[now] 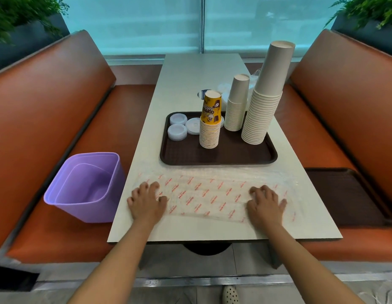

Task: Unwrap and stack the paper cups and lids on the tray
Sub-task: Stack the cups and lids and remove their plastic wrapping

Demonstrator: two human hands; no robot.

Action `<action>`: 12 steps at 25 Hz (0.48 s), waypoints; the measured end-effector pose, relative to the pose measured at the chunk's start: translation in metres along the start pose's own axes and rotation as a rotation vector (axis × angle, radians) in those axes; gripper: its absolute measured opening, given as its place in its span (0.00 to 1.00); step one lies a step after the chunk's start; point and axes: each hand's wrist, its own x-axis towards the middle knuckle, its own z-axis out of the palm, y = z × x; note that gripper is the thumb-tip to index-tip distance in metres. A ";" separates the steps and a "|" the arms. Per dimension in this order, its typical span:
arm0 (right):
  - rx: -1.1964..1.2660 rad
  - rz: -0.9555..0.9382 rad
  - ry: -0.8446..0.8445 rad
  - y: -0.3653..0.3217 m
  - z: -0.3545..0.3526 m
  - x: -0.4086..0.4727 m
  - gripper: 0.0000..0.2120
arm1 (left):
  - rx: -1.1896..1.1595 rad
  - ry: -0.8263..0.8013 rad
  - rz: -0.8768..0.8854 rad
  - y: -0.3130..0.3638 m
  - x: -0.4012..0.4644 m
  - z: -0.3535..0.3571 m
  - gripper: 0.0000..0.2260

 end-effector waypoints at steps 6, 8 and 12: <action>-0.127 0.279 0.046 0.036 -0.026 0.008 0.23 | 0.024 0.055 -0.200 -0.028 0.009 -0.025 0.20; -0.139 0.107 0.159 0.018 -0.027 0.013 0.22 | 0.014 0.233 -0.017 -0.005 0.017 -0.032 0.17; -0.067 -0.205 0.018 -0.008 -0.010 0.009 0.18 | 0.029 -0.061 0.180 0.026 0.019 -0.016 0.20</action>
